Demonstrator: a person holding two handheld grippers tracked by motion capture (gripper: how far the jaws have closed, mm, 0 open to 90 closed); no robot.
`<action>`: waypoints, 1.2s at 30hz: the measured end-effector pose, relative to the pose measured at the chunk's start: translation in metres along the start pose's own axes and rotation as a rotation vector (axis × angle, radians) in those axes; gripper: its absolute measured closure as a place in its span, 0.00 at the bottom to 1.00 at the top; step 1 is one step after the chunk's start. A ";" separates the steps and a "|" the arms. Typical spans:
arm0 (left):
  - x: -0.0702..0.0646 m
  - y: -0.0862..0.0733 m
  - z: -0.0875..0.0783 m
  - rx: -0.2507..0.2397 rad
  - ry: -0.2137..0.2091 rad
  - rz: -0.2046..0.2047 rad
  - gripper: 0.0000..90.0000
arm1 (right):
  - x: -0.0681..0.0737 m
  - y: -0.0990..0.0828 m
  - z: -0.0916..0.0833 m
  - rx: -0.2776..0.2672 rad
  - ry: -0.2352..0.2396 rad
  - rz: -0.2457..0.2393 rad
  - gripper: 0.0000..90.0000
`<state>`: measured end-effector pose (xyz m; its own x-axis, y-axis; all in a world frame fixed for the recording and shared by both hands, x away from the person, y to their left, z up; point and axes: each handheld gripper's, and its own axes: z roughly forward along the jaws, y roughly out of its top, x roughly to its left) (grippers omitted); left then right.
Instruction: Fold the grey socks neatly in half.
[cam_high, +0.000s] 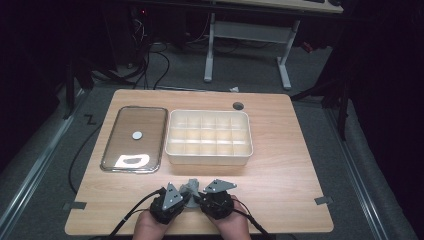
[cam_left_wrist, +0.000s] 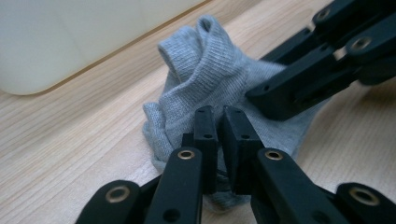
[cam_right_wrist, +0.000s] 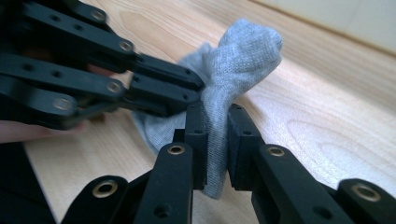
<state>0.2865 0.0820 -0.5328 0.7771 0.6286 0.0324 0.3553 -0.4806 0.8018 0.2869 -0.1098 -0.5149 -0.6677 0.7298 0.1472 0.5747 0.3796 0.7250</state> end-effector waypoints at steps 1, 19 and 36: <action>0.000 0.000 0.000 -0.003 -0.002 0.003 0.93 | 0.002 0.001 -0.002 -0.001 -0.003 -0.013 0.90; 0.003 0.001 0.003 0.005 -0.030 -0.015 0.93 | -0.026 -0.002 -0.017 -0.059 -0.102 0.048 0.79; 0.001 0.001 0.003 0.005 -0.022 -0.004 0.93 | -0.011 -0.006 0.007 -0.007 -0.107 -0.004 0.98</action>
<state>0.2897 0.0804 -0.5335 0.7866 0.6172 0.0158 0.3615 -0.4811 0.7987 0.2942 -0.1161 -0.5251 -0.6153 0.7850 0.0720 0.5689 0.3789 0.7299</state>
